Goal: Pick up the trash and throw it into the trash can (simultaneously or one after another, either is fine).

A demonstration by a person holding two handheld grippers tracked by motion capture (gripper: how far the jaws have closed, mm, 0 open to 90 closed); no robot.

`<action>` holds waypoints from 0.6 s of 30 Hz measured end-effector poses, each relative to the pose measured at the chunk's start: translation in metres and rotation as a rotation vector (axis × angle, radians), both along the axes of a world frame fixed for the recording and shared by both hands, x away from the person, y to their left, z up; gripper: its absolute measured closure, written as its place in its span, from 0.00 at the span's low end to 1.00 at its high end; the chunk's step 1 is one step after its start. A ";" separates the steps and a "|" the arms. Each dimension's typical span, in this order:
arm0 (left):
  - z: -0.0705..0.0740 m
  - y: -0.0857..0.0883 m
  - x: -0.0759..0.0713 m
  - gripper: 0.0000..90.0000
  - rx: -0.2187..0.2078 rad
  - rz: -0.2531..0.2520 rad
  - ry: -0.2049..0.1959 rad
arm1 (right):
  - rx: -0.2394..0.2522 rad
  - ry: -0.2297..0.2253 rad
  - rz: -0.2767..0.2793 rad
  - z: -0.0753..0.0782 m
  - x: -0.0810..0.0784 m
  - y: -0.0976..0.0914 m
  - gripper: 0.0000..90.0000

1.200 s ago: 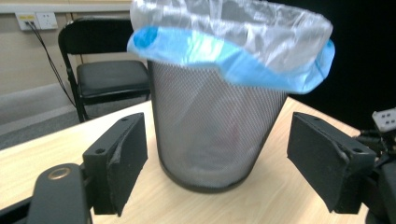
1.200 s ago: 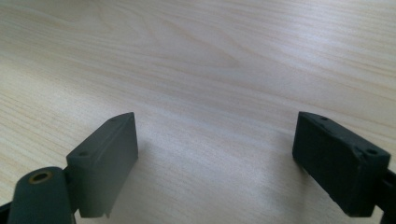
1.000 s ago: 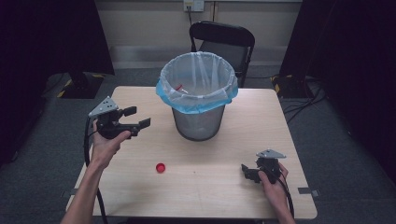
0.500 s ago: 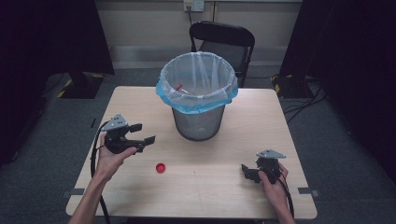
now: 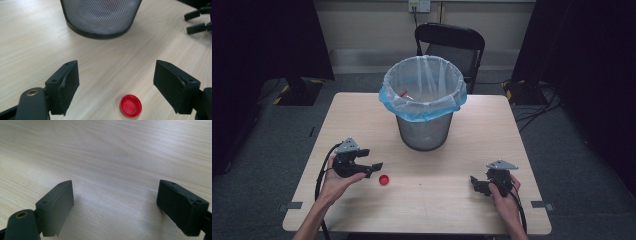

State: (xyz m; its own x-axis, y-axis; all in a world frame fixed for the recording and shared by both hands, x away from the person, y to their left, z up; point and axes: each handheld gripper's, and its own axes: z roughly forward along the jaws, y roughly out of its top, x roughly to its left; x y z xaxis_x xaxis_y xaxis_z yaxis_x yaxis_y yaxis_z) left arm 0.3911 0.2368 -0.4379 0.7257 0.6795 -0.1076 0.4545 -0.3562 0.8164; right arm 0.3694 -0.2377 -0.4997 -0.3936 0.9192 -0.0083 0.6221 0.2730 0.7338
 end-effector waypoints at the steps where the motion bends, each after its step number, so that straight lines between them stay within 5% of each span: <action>1: -0.002 -0.001 0.000 0.24 0.012 -0.004 0.004 | 0.000 0.000 0.000 0.000 0.000 0.000 0.15; 18: -0.039 -0.019 -0.009 0.36 0.102 -0.046 0.078 | 0.000 0.000 0.000 0.000 0.000 0.000 0.15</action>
State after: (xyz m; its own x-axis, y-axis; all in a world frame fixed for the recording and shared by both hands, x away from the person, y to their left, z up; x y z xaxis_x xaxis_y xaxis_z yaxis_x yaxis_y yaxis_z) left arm 0.3824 0.2178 -0.4766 0.7484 0.6560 -0.0972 0.4966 -0.4572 0.7378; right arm 0.3694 -0.2377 -0.4997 -0.3938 0.9192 -0.0084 0.6220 0.2732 0.7338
